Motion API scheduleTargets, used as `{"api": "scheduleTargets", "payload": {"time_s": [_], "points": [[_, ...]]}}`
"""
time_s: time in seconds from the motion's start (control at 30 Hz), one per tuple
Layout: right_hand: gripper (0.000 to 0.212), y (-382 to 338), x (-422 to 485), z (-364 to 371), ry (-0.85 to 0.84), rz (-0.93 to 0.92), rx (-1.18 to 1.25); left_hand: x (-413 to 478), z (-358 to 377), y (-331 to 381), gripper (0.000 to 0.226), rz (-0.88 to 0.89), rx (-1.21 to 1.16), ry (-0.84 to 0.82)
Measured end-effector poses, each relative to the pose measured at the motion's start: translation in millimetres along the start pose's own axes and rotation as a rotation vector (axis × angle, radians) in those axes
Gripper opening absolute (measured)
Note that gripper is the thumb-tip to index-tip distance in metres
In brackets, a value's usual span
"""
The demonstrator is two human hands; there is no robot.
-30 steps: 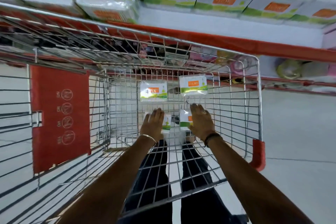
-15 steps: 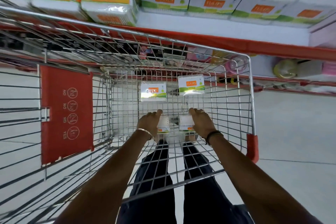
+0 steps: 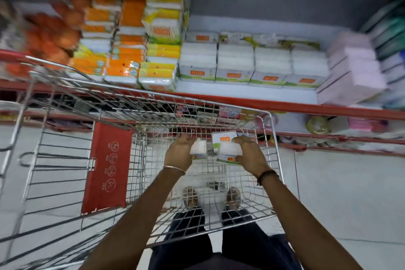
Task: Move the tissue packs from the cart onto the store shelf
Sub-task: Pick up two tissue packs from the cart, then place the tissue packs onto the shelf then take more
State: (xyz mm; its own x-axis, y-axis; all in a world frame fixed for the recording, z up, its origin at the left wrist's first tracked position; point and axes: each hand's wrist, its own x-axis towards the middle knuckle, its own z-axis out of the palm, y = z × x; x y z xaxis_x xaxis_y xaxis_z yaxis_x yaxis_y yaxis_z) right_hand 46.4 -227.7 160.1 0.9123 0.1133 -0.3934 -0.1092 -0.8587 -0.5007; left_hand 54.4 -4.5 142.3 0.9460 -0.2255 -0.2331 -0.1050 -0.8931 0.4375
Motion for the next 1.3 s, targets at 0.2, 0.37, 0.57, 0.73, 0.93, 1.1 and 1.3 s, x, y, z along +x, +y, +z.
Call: {"api": "scheduleTargets", "payload": {"time_s": [0.2, 0.37, 0.57, 0.73, 0.93, 1.1, 1.3], "points": [[0.057, -26, 11, -60, 0.089, -0.071, -0.003, 18, -59, 24, 0.054, 0.073, -0.018, 0.168], [0.057, -45, 28, -110, 0.202, -0.158, -0.056, 38, -105, 40, 0.06, 0.152, -0.016, 0.31], [0.057, -57, 51, -137, 0.301, -0.193, -0.061, 63, -136, 59, 0.06, 0.227, 0.006, 0.429], [0.056, -59, 68, -132, 0.335, -0.187, -0.075, 87, -127, 57, 0.065, 0.235, 0.082, 0.408], [0.056, -62, 89, -127, 0.335, -0.166, -0.077, 110, -117, 50, 0.064, 0.203, 0.141, 0.297], [0.058, -60, 100, -119, 0.28, -0.155, -0.045, 124, -116, 48, 0.058, 0.203, 0.11, 0.242], [0.06, -60, 103, -110, 0.318, -0.174, -0.045, 128, -108, 40, 0.058, 0.265, 0.116, 0.28]]}}
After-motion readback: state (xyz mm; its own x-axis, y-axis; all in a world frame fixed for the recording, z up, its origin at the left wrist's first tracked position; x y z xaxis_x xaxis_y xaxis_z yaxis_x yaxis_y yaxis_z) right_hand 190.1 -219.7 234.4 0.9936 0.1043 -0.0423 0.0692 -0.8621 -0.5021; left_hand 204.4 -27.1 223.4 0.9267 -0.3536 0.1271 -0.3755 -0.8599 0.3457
